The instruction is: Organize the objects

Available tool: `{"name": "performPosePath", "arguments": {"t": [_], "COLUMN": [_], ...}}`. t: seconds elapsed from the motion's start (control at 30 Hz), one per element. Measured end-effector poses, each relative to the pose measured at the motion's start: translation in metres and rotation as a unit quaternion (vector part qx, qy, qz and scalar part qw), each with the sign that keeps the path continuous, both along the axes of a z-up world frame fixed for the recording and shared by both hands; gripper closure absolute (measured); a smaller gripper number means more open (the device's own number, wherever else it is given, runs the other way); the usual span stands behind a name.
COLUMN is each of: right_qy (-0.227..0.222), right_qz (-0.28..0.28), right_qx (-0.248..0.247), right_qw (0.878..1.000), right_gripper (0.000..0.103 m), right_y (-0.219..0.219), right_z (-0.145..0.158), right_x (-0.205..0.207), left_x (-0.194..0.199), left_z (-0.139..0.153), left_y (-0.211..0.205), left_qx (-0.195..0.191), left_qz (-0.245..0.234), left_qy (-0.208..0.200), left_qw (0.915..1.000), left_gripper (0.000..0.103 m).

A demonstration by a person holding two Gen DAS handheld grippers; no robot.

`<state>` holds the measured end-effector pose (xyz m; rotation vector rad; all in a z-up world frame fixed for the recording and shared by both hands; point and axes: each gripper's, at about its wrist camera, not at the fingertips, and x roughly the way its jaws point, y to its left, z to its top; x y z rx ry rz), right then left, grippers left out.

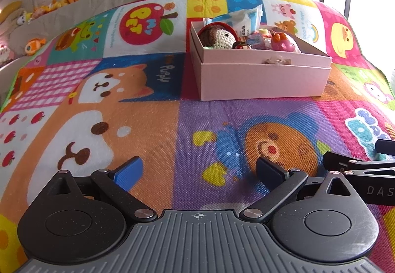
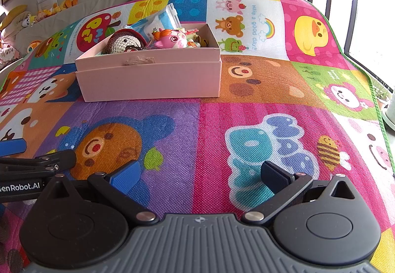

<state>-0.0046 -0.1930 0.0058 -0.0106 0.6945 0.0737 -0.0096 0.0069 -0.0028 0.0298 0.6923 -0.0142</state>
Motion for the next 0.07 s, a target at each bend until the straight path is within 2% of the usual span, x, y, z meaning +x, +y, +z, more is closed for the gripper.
{"name": "performPosePath", "arguments": {"t": [0.07], "right_qy": [0.000], "right_qz": [0.000], "right_qx": [0.000], "right_qw": [1.000], "right_gripper": [0.000], "right_y": [-0.0004], "right_z": [0.0000], "right_x": [0.0004], "left_x": [-0.0001], "left_z": [0.0001], "left_y": [-0.0007], "left_qx": [-0.001], "left_qz": [0.002], "left_qy": [-0.001], "left_qw": [1.0000], "left_gripper": [0.002]}}
